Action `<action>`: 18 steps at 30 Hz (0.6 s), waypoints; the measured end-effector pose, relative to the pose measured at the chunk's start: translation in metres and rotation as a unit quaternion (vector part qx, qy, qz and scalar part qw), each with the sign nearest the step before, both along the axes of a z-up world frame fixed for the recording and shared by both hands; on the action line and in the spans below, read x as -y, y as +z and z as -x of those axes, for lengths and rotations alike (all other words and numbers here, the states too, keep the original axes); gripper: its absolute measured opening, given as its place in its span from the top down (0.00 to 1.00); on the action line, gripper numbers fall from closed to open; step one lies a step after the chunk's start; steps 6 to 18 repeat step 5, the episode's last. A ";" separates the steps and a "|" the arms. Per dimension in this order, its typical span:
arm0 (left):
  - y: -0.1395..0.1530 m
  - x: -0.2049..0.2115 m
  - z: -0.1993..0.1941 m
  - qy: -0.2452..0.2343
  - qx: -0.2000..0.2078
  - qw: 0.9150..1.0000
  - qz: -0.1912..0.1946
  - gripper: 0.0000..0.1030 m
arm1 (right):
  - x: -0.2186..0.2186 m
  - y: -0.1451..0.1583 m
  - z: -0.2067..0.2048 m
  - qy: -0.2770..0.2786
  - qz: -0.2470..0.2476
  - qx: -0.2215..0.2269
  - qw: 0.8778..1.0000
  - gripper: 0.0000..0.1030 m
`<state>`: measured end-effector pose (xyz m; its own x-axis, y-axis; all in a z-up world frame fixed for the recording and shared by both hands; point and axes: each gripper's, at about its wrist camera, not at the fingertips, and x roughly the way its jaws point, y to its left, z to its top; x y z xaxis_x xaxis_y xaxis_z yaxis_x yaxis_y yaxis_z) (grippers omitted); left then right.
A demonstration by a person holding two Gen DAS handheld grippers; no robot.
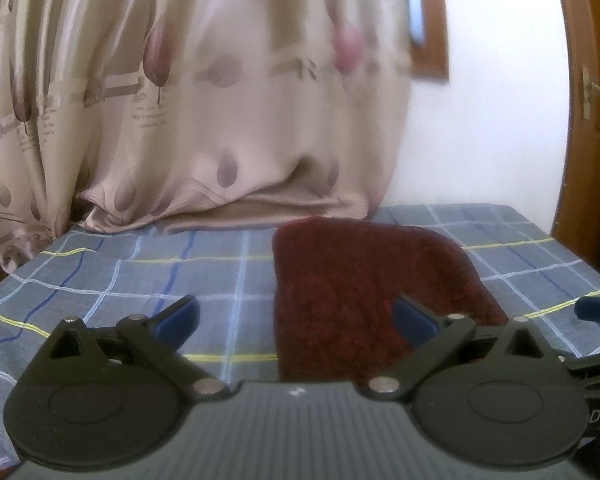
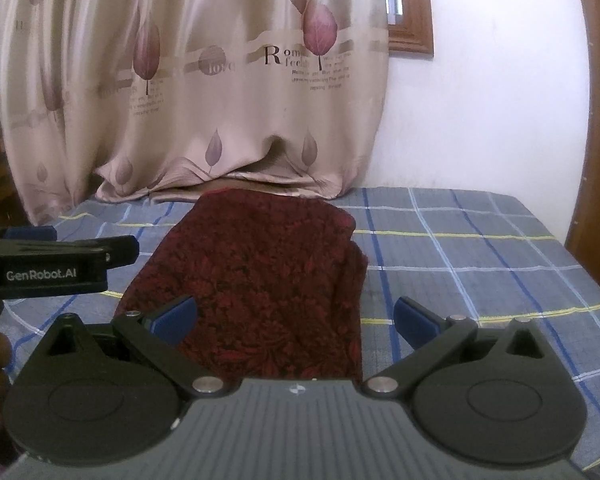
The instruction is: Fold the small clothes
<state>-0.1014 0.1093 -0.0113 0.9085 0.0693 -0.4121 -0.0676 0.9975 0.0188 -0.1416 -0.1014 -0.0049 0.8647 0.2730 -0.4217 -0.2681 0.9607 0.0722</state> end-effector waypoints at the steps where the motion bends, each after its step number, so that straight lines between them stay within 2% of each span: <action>1: 0.000 0.000 0.000 -0.003 -0.001 1.000 0.004 0.00 | -0.001 0.000 0.000 -0.002 0.003 0.000 1.000 0.00; 4: 0.001 0.004 0.000 0.005 -0.004 1.000 -0.010 0.00 | -0.001 0.001 -0.003 0.000 0.005 -0.004 1.000 0.00; 18: 0.002 0.005 0.001 0.004 -0.002 1.000 -0.010 0.00 | -0.001 0.001 -0.003 -0.002 0.005 -0.005 1.000 0.00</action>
